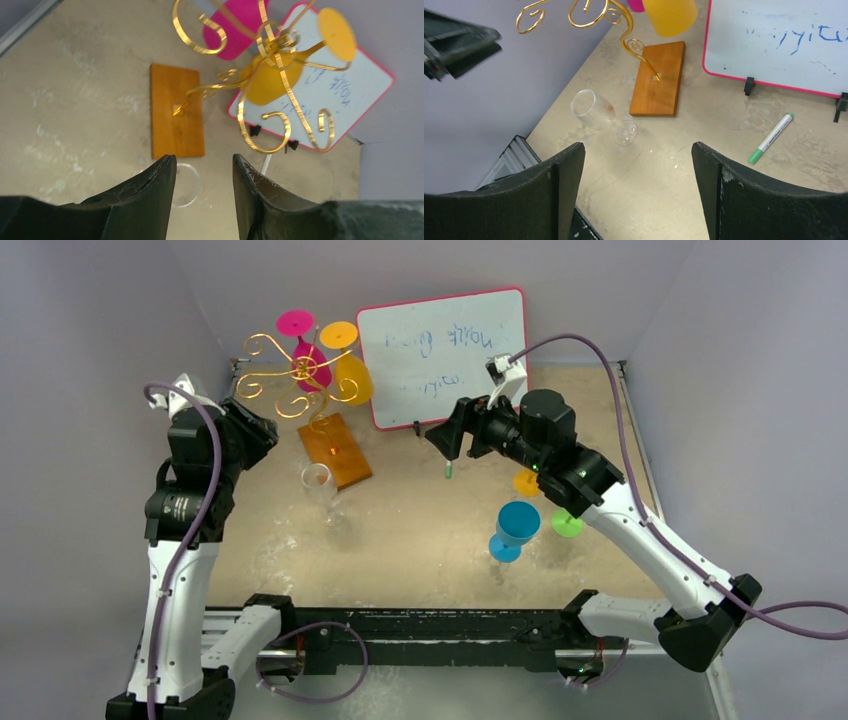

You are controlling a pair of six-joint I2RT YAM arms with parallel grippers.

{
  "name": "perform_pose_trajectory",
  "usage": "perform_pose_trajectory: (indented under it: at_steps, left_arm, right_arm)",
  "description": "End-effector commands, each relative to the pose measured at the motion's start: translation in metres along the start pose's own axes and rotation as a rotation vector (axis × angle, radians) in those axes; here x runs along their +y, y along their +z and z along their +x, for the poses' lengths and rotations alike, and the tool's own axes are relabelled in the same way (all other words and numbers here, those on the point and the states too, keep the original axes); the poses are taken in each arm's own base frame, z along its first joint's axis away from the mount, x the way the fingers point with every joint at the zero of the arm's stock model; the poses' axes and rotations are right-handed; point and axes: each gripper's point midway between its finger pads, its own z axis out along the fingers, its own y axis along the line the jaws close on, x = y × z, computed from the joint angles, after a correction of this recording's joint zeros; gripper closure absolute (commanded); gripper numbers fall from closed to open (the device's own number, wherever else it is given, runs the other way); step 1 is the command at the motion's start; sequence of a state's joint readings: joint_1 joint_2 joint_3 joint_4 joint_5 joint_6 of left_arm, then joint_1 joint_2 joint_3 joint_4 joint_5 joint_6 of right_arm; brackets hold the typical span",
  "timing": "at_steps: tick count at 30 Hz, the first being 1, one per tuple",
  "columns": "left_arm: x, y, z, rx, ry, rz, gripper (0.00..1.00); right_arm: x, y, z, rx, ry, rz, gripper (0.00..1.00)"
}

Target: Place the wine glass upside down on the wine glass rack

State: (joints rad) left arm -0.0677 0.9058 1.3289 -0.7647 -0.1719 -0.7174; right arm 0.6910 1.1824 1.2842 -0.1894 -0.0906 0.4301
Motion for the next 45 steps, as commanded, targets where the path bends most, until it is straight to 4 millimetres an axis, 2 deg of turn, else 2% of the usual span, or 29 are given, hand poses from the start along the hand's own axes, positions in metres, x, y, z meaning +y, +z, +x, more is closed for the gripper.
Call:
perform_pose_trajectory:
  at_steps: [1,5,11,21,31,39,45]
  left_arm:
    - [0.036,0.002,0.031,0.067,-0.07,-0.148,0.56]
    - [0.042,0.004,0.051,0.105,-0.088,-0.135,0.56]
    - [0.043,0.023,0.096,0.227,-0.145,-0.089,0.6]
    - [0.064,0.043,0.131,0.313,-0.113,-0.146,0.62]
    - [0.073,0.049,0.15,0.373,-0.088,-0.166,0.72]
    - [0.077,0.048,0.154,0.397,-0.05,-0.177,0.82]
    - [0.075,0.043,0.15,0.413,-0.019,-0.17,0.94]
  right_arm:
    - [0.003,-0.009,-0.018,-0.077,-0.023,0.004,0.19]
    - [0.001,-0.013,-0.018,-0.079,-0.031,0.013,0.19]
    - [0.001,-0.016,-0.019,-0.086,-0.036,0.014,0.19]
    - [0.003,-0.016,-0.02,-0.089,-0.043,0.01,0.19]
    - [0.004,-0.012,-0.019,-0.083,-0.048,0.007,0.19]
    - [0.005,-0.013,-0.02,-0.088,-0.056,0.009,0.19]
    - [0.006,-0.015,-0.021,-0.091,-0.069,0.01,0.2]
